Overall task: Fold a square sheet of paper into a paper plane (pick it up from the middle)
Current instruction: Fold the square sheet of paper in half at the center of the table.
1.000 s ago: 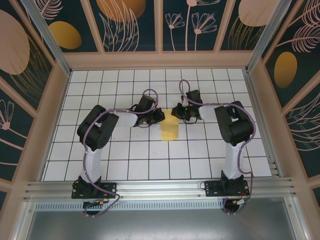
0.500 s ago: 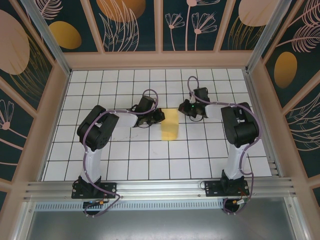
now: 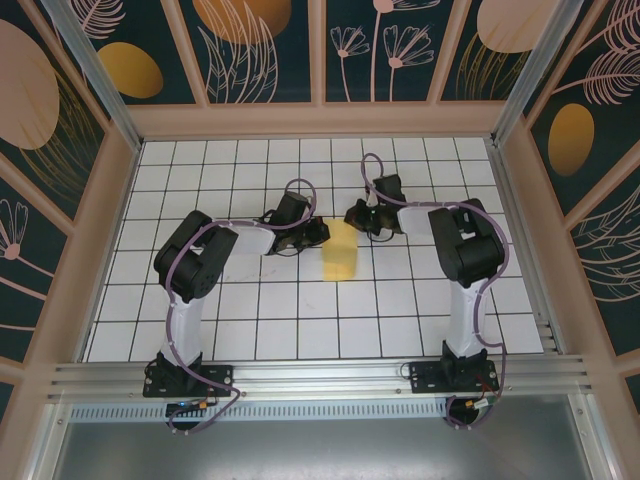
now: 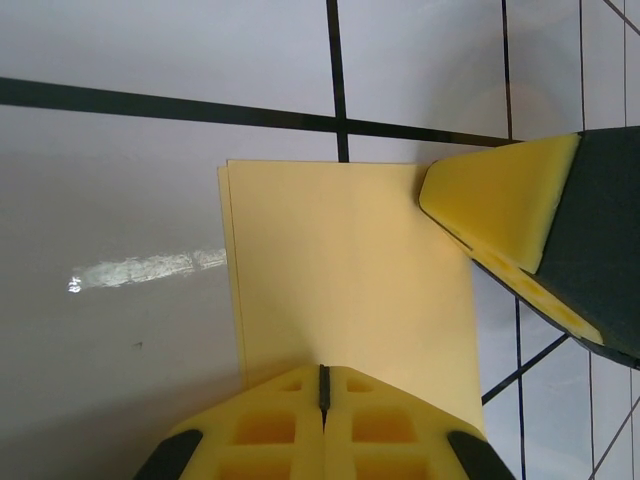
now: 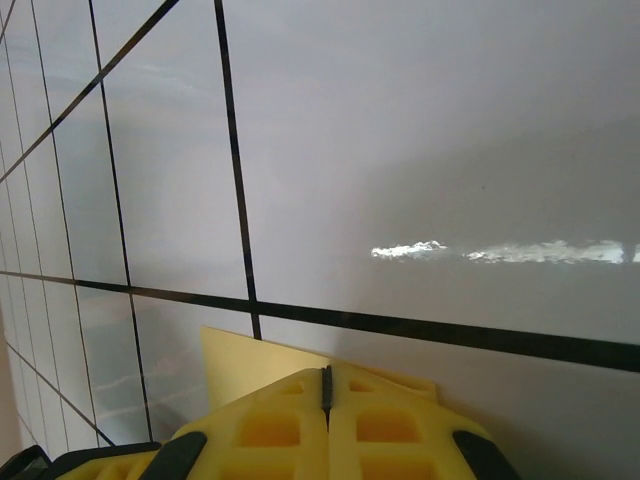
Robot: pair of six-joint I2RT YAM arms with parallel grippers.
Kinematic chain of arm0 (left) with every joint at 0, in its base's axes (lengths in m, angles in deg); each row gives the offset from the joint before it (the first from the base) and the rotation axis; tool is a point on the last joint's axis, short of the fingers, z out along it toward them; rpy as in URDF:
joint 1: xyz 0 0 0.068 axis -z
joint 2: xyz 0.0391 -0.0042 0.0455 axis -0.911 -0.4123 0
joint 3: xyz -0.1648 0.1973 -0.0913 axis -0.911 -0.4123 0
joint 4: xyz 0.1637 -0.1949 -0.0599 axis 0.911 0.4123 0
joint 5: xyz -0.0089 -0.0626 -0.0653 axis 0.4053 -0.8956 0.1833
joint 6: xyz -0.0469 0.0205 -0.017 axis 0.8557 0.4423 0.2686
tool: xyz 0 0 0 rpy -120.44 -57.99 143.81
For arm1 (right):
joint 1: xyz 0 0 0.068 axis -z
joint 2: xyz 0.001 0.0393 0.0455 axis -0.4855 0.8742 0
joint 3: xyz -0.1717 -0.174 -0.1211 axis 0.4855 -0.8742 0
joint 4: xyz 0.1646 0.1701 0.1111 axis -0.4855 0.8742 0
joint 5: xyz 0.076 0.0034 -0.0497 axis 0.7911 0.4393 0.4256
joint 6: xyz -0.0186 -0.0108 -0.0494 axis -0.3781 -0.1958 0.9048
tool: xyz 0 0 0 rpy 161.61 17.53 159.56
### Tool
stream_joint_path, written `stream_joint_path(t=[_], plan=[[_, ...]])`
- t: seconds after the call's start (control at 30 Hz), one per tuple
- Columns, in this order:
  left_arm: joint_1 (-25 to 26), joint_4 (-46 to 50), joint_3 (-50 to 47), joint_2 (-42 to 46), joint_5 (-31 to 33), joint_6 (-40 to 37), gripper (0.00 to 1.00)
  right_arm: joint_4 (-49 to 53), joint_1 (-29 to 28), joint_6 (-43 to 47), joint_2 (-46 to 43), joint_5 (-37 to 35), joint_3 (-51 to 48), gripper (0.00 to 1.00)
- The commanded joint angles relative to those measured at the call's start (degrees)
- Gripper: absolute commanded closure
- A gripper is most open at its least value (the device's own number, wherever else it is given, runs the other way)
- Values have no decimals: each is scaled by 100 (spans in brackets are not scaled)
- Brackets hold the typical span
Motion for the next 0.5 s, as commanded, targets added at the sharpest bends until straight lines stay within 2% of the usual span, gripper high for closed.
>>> stream_joint_path(t=[0.0, 0.2, 0.47], plan=[[-54, 1274, -451, -594, 765, -51, 100, 212, 419, 115, 203, -882, 84, 100], [-54, 1248, -473, -585, 773, -59, 100, 167, 559, 256, -428, -864, -51, 100], [-59, 1195, -463, -591, 782, -68, 100, 77, 233, 365, -1464, 710, -1001, 100]])
